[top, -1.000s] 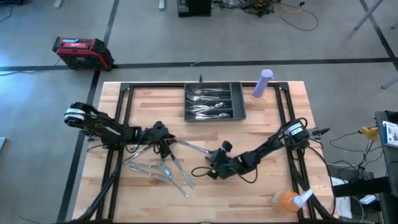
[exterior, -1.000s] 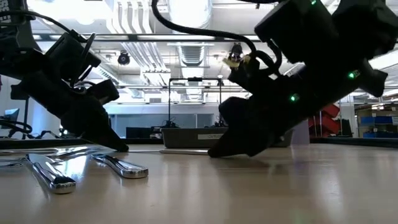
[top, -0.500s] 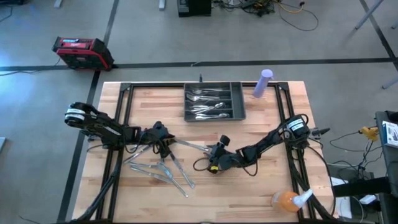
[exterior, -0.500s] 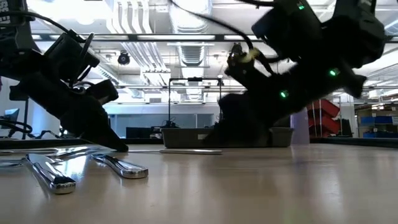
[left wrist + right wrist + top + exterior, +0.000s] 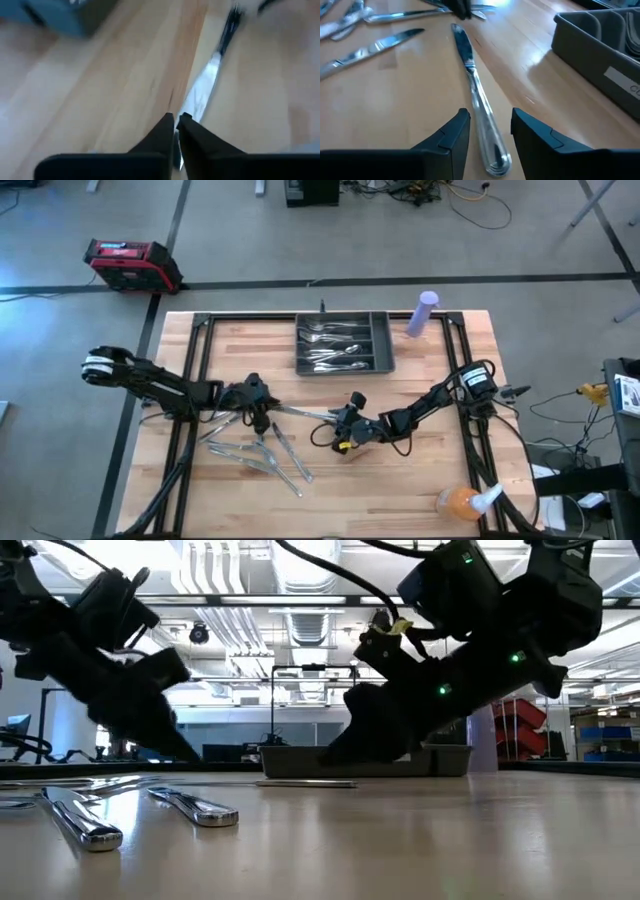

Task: Sort silverware
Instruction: Put the knife into the right compartment of the silverware tray

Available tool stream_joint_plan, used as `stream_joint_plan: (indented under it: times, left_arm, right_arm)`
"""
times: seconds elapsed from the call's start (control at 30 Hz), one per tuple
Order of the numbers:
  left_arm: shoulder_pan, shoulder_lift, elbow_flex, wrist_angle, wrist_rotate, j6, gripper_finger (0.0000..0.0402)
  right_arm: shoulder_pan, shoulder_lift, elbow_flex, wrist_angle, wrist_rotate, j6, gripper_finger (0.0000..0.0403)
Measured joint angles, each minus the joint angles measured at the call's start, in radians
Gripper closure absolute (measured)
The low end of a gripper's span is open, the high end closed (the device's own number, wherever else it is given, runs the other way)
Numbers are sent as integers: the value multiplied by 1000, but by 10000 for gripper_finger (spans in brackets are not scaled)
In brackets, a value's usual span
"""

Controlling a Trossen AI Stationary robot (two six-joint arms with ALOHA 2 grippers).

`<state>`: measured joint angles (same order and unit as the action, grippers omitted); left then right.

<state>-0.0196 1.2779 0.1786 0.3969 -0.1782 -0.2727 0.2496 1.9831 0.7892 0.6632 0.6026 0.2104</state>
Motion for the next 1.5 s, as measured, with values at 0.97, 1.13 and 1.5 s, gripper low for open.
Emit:
stream_joint_plan:
  times: [0.97,1.13,1.5]
  left_arm:
    - [2,262,-15,257,31,58,402]
    - [2,262,-15,260,31,58,402]
    - [1,208,-22,416,45,52,401]
  right_arm:
    - [-103,43,-216,278,-247,-2,252]
    - [-114,86,-216,297,-297,-30,276]
    - [-121,116,-216,338,-355,-42,343]
